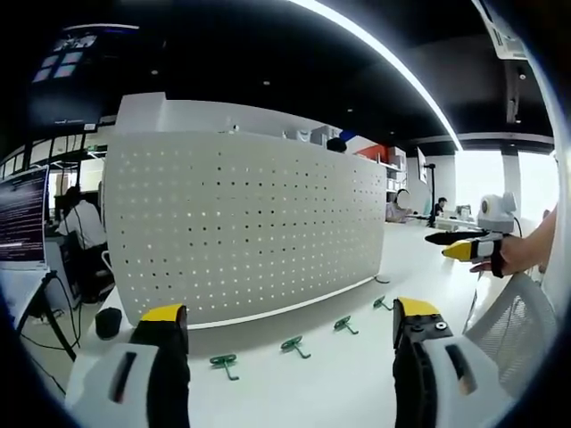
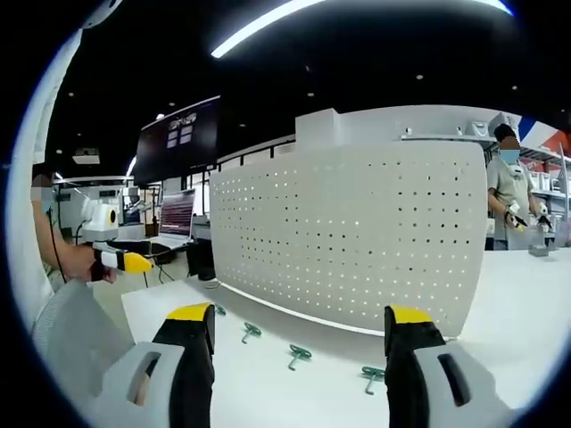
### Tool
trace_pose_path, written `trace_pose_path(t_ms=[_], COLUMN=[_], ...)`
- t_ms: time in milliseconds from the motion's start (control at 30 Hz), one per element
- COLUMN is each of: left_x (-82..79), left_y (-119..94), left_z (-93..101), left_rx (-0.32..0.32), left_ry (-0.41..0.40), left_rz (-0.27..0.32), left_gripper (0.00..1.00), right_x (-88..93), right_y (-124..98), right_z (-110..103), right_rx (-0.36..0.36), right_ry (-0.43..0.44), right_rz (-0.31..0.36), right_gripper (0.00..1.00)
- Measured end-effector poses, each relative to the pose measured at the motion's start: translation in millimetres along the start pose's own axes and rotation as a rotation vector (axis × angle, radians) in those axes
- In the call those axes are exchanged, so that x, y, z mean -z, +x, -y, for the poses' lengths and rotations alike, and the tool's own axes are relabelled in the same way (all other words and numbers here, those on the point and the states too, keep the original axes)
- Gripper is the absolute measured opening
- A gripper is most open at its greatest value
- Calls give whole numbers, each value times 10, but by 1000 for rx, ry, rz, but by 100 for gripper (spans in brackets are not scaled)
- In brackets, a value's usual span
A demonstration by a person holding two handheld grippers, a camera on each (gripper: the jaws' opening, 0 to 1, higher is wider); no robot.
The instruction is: Insert the hook assembly into the mounting plate slot until the hook locks in place.
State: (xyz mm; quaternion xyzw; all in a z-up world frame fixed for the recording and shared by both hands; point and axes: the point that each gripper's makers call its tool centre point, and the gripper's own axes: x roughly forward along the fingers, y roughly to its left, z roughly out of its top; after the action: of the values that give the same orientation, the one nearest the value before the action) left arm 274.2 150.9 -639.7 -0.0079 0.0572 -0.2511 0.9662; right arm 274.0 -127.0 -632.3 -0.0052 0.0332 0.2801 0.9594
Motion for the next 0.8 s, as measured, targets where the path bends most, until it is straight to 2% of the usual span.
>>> trace_pose_path(t_ms=[567, 800], left_x=[-2, -45], left_y=[9, 28], left_z=[-8, -72], left_rx=[6, -4], left_ry=[-7, -9], left_rz=[-9, -2], left_gripper=[97, 96], right_x=[-18, -77], right_y=[0, 7], right_z=[-6, 26], right_rx=[-1, 10], right_ry=[-5, -12], right_rz=[4, 15], right_gripper=[75, 75])
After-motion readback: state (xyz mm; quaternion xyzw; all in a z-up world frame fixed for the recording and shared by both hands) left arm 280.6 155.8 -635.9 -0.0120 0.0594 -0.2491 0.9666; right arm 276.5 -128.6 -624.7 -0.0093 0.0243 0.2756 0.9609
